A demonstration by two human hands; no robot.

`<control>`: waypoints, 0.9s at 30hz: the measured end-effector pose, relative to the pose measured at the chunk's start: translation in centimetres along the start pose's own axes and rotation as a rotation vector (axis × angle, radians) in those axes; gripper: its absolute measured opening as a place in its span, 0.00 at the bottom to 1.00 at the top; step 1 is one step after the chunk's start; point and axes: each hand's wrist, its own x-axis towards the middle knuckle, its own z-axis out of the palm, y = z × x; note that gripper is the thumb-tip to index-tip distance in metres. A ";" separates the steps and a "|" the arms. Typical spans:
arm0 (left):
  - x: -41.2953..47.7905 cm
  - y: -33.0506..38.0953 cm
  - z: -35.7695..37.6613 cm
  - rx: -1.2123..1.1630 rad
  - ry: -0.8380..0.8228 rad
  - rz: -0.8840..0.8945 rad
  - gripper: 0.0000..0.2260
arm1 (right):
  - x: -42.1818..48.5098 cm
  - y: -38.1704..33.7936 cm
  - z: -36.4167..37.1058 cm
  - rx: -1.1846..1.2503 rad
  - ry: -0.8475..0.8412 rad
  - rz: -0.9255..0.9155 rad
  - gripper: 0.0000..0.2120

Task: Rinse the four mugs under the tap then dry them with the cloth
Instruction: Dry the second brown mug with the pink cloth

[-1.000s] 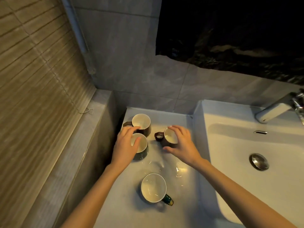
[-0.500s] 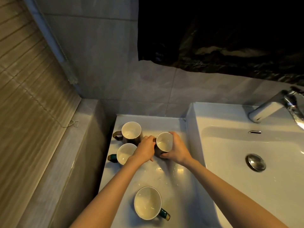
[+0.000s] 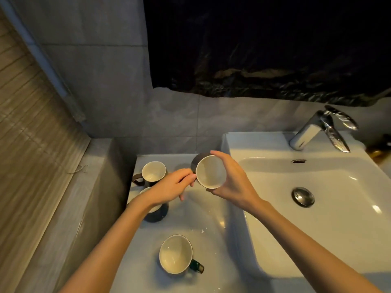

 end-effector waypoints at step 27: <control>1.0 19.1 14.0 1.300 0.699 1.027 0.10 | -12.1 5.2 -22.9 0.070 0.374 -0.143 0.40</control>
